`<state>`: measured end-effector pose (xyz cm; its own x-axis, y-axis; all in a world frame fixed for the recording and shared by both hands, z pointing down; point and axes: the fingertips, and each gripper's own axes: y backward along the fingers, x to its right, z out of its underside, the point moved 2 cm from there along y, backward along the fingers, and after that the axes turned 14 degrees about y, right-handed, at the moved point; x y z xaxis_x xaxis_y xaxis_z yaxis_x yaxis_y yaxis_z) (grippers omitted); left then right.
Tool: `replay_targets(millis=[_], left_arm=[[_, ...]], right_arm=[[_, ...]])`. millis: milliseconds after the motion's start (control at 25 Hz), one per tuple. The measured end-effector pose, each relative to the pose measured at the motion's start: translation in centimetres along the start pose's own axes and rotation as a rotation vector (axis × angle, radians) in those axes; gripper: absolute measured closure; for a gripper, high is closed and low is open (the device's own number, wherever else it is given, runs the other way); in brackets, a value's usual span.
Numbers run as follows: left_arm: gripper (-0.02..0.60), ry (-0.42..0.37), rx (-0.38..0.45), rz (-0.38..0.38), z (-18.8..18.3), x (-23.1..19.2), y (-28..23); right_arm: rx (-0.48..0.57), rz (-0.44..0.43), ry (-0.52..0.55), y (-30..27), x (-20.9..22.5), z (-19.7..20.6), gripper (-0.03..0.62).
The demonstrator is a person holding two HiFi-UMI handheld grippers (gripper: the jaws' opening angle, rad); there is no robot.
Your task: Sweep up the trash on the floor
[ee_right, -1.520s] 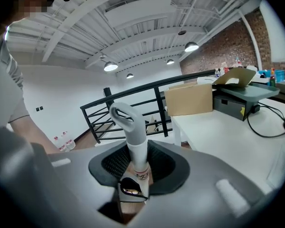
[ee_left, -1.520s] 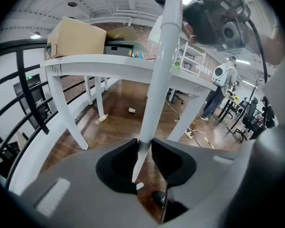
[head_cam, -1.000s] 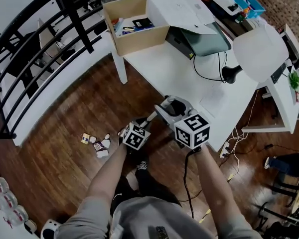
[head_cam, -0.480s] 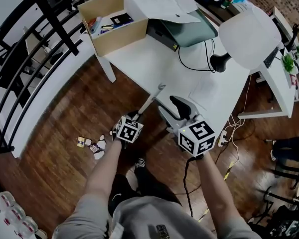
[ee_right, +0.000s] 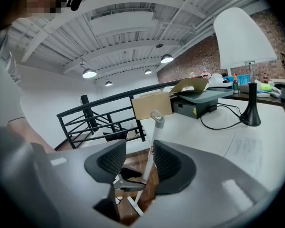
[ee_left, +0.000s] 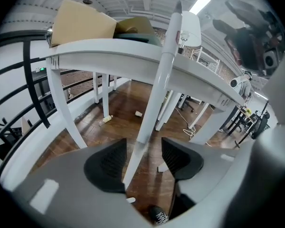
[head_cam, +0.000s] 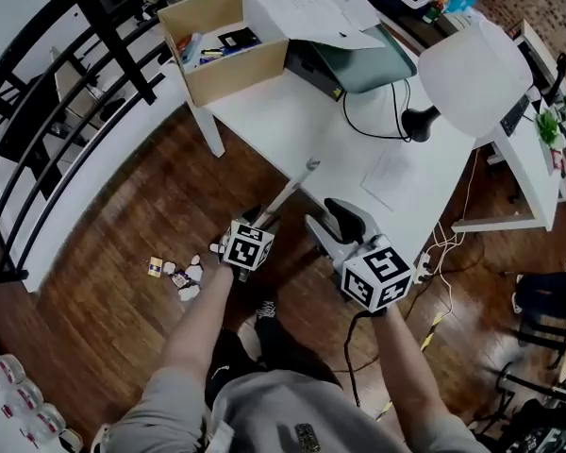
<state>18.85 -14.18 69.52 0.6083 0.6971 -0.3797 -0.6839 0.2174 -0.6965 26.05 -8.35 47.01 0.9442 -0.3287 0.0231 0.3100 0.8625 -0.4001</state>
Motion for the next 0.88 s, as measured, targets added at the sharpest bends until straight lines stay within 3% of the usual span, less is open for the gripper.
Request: replay_targets(millis=[120,200,240,320,360,680,880], left_arm=[[0.333,0.042,0.057,-0.017,-0.5,-0.5,2.7],[0.339,0.084,0.111,-0.048,-1.0,-1.3,5.7],[0.387,0.093,0.135,-0.066,-1.0,-1.6,7.6],[0.539,0.077,0.190,-0.103,-1.0,-1.8,12.0],[0.574,0.065,0.224,-0.120,-1.1,-1.9,14.5],[0.574,0.151,0.507,-0.273,-0.3,-4.8,34.2],[0.574,0.247,0.620,-0.346,4.4,-4.8,43.9]], right_arm=[[0.024,-0.036,0.004,-0.1,-1.3,-0.7,0.445],[0.050,-0.075,0.006,-0.4,-2.8,-1.4,0.497],[0.061,-0.099,0.001,-0.5,-3.8,-1.7,0.530],[0.079,-0.157,-0.012,-0.7,-6.3,-2.1,0.588],[0.087,-0.192,-0.014,-1.1,-7.8,-2.5,0.594],[0.172,-0.491,0.057,-5.8,-22.8,-7.9,0.594],[0.132,-0.573,0.195,-6.2,-32.5,-8.9,0.594]])
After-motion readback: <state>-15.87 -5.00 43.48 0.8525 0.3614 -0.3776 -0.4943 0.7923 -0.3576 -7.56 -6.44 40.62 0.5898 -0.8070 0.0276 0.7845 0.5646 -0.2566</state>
